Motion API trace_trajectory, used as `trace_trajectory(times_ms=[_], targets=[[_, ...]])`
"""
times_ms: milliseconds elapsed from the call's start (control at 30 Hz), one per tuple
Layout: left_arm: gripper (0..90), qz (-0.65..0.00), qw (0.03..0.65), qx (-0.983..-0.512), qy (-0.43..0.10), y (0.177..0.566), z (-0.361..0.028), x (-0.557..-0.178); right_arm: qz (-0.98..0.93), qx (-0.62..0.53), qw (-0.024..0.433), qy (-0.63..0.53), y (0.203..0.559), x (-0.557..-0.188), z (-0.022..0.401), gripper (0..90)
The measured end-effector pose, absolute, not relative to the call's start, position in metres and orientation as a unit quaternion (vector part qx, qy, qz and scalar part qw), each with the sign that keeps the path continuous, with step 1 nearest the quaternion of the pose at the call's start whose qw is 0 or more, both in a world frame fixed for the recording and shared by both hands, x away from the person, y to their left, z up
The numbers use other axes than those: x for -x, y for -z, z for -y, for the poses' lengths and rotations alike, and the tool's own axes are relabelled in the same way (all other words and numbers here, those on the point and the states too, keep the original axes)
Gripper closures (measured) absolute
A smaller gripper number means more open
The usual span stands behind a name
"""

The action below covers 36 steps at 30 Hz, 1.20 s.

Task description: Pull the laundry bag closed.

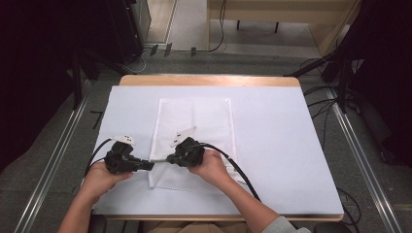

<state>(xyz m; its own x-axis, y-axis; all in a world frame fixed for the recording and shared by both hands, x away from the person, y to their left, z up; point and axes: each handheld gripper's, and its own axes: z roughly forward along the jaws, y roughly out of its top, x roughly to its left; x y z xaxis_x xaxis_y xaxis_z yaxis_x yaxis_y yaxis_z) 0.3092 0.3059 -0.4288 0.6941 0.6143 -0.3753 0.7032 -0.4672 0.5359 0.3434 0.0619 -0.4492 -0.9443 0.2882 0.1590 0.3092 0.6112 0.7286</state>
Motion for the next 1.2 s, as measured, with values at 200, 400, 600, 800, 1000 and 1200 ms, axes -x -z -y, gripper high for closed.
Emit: trace_trajectory(times_ms=[200, 400, 600, 800, 1000, 1200], targets=[[88.2, -0.385, 0.343, -0.854, 0.064, 0.428, -0.306, -0.309, 0.897, 0.169, 0.016, 0.408, 0.449, -0.344, -0.059, 88.6], [88.2, -0.38, 0.344, -0.856, 0.065, 0.428, -0.305, -0.309, 0.896, 0.174, 0.015, 0.408, 0.45, -0.346, -0.053, 88.5], [88.2, -0.384, 0.345, -0.854, 0.064, 0.428, -0.305, -0.309, 0.895, 0.177, 0.017, 0.408, 0.449, -0.346, -0.048, 88.6], [88.2, -0.384, 0.343, -0.855, 0.064, 0.428, -0.306, -0.309, 0.898, 0.182, 0.015, 0.4, 0.45, -0.347, -0.043, 88.6], [88.1, -0.383, 0.343, -0.855, 0.064, 0.428, -0.305, -0.309, 0.9, 0.184, 0.012, 0.395, 0.449, -0.347, -0.037, 88.5], [88.1, -0.381, 0.342, -0.856, 0.066, 0.429, -0.305, -0.309, 0.901, 0.187, 0.011, 0.391, 0.449, -0.347, -0.031, 88.5]])
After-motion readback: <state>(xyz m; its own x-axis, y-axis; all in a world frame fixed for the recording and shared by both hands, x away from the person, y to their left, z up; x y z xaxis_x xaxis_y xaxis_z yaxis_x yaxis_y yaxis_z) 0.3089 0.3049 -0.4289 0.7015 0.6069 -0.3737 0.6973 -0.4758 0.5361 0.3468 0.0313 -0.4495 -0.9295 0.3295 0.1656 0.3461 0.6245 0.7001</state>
